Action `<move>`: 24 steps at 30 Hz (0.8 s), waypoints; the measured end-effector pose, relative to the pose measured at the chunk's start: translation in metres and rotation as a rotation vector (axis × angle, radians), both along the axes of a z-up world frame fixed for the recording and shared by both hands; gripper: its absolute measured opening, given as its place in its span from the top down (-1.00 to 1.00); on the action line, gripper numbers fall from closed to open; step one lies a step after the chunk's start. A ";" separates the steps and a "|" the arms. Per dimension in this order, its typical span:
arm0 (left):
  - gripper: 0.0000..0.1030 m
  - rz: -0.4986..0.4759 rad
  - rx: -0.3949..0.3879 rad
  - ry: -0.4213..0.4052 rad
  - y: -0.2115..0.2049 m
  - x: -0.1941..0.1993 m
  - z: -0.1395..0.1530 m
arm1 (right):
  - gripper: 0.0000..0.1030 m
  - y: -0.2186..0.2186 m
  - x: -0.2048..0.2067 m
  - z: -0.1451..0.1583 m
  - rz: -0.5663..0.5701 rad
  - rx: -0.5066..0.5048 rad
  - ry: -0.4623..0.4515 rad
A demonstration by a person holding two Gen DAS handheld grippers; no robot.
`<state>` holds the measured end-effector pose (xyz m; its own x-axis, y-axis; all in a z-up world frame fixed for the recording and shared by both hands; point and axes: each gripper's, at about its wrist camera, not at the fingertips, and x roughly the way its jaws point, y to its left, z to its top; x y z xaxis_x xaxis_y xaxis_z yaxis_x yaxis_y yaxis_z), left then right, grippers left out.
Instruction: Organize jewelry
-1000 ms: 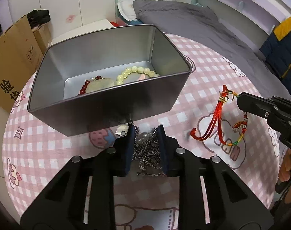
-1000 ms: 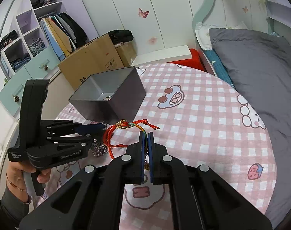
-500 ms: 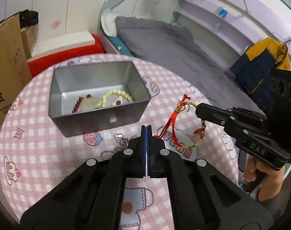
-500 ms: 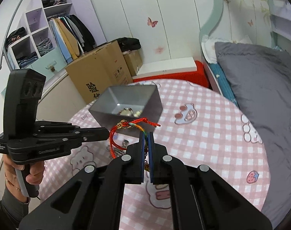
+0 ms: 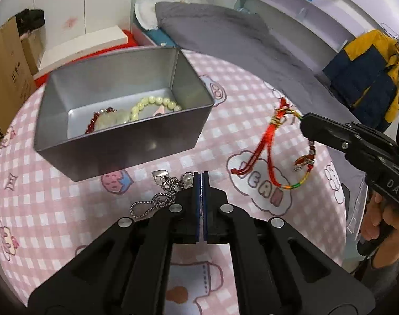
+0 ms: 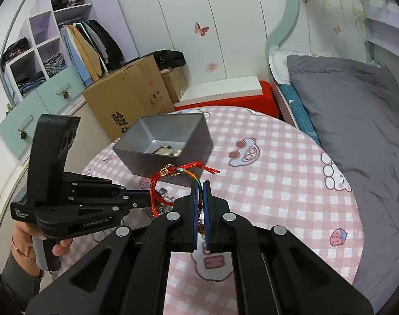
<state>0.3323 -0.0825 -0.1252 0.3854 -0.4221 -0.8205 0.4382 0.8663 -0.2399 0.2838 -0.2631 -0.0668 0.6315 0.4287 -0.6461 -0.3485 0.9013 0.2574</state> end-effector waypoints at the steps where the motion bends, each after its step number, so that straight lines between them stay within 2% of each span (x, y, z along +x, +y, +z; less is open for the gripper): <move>1: 0.97 0.004 0.012 0.004 -0.002 0.002 -0.003 | 0.96 -0.001 0.001 -0.002 -0.001 0.002 0.005; 15: 0.96 0.019 0.055 -0.006 -0.006 0.009 -0.005 | 0.96 -0.010 0.005 -0.015 0.006 0.021 0.036; 18: 0.95 0.016 0.036 -0.003 -0.006 0.010 -0.003 | 0.96 -0.011 0.005 -0.017 0.006 0.019 0.040; 19: 0.82 0.017 0.039 -0.002 -0.005 0.010 -0.004 | 0.96 -0.010 0.006 -0.017 0.007 0.015 0.043; 20: 0.30 0.018 0.044 -0.003 -0.005 0.011 -0.004 | 0.96 -0.010 0.006 -0.019 0.006 0.010 0.046; 22: -0.48 0.030 0.034 -0.037 -0.004 0.009 0.001 | 0.94 -0.010 0.008 -0.024 0.000 0.007 0.067; 24: -0.48 0.030 0.026 -0.052 -0.004 0.008 0.002 | 0.89 -0.011 0.009 -0.029 -0.008 -0.010 0.075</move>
<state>0.3406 -0.0863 -0.1227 0.4396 -0.3889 -0.8096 0.4236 0.8846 -0.1949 0.2930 -0.2737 -0.0953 0.5847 0.4168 -0.6960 -0.3212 0.9068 0.2732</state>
